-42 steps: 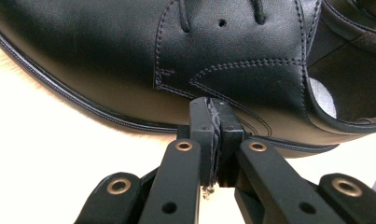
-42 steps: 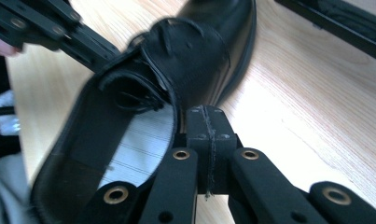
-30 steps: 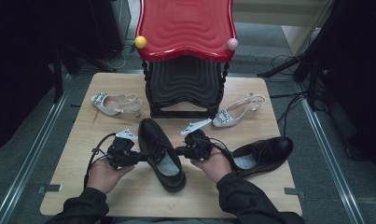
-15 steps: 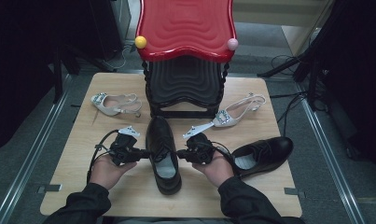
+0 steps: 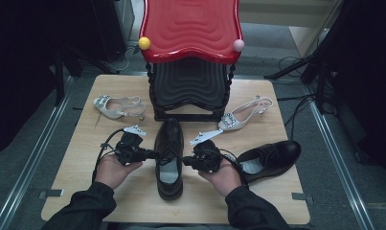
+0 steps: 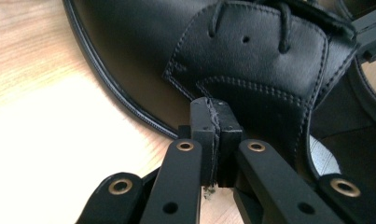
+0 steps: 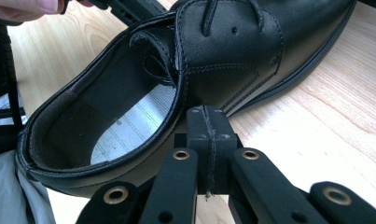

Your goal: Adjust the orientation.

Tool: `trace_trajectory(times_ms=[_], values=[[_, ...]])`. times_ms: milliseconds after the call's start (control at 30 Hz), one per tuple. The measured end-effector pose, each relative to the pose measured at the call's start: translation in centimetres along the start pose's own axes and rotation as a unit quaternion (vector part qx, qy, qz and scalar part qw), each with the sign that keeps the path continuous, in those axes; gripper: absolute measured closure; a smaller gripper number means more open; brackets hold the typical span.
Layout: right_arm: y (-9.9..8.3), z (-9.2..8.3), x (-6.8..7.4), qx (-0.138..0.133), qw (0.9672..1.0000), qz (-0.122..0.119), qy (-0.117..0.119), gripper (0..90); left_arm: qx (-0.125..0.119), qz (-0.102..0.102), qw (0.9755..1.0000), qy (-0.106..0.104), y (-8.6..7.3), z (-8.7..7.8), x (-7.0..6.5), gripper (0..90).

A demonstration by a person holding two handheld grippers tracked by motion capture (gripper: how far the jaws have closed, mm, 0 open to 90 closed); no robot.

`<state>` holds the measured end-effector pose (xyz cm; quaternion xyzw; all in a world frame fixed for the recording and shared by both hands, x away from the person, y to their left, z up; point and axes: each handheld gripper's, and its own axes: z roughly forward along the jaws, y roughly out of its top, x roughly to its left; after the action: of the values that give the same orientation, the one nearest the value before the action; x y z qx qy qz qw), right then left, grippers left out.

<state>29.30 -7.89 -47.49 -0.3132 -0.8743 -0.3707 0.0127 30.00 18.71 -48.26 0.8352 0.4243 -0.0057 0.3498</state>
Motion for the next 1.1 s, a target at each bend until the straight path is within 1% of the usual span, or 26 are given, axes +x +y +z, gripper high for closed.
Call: trace_trajectory(times_ms=[33, 67, 167, 200, 233, 300, 367, 400, 467, 567, 733, 867, 1000, 1033, 1100], values=[[0.0, -0.1, -0.1, -0.001, 1.0000, -0.002, 0.000, 88.0, 0.000, -0.003, 1.0000, -0.001, 0.0, -0.1, 0.1, 88.3], [-0.1, -0.2, -0.2, -0.002, 1.0000, -0.001, -0.003, 85.9, 0.003, -0.004, 1.0000, -0.004, 0.1, -0.2, 0.2, 85.1], [-0.3, -1.0, -0.7, -0.011, 0.9998, -0.003, -0.013, 79.9, 0.009, -0.033, 0.9990, -0.027, 0.1, -0.9, 0.7, 68.5], [-0.4, -1.4, -0.8, -0.018, 0.9997, -0.003, -0.015, 76.6, 0.011, -0.034, 0.9990, -0.029, 0.0, -1.1, 0.7, 64.3], [-0.4, -1.7, -1.0, -0.024, 0.9996, -0.003, -0.016, 73.3, 0.011, -0.034, 0.9990, -0.027, 0.0, -1.3, 0.7, 60.9], [-0.6, -2.5, -1.2, -0.034, 0.9993, 0.002, -0.016, 67.5, 0.012, -0.031, 0.9992, -0.022, -0.1, -1.6, 0.6, 54.6], [-0.7, -3.2, -1.4, -0.041, 0.9990, 0.006, -0.016, 63.7, 0.006, -0.030, 0.9993, -0.022, -0.2, -1.8, 0.4, 50.0], [-0.8, -3.5, -1.4, -0.042, 0.9989, 0.009, -0.018, 63.3, 0.005, -0.027, 0.9994, -0.022, -0.2, -1.8, 0.3, 48.4], [-1.0, -4.1, -1.6, -0.043, 0.9988, 0.009, -0.022, 63.3, 0.006, -0.022, 0.9994, -0.024, -0.3, -1.9, 0.2, 46.8], [-1.3, -4.7, -1.8, -0.042, 0.9988, 0.009, -0.023, 63.6, 0.006, -0.021, 0.9994, -0.026, -0.4, -1.9, 0.2, 46.3], [-1.6, -5.4, -2.2, -0.044, 0.9986, 0.011, -0.026, 64.3, 0.001, -0.025, 0.9994, -0.023, -0.6, -2.2, 0.4, 44.6], [-1.9, -5.9, -2.5, -0.045, 0.9984, 0.014, -0.030, 63.5, 0.002, -0.022, 0.9995, -0.023, -0.6, -2.3, 0.5, 43.3], [-2.4, -6.7, -2.9, -0.048, 0.9980, 0.019, -0.037, 63.7, 0.002, -0.021, 0.9994, -0.028, -0.3, -2.0, 0.6, 42.8], [-2.6, -6.9, -3.0, -0.050, 0.9978, 0.020, -0.040, 64.0, 0.002, -0.021, 0.9992, -0.034, -0.2, -1.9, 0.5, 42.7], [-3.0, -7.3, -3.3, -0.050, 0.9974, 0.029, -0.044, 64.9, 0.003, -0.013, 0.9992, -0.037, 0.1, -1.7, 0.5, 42.7]])
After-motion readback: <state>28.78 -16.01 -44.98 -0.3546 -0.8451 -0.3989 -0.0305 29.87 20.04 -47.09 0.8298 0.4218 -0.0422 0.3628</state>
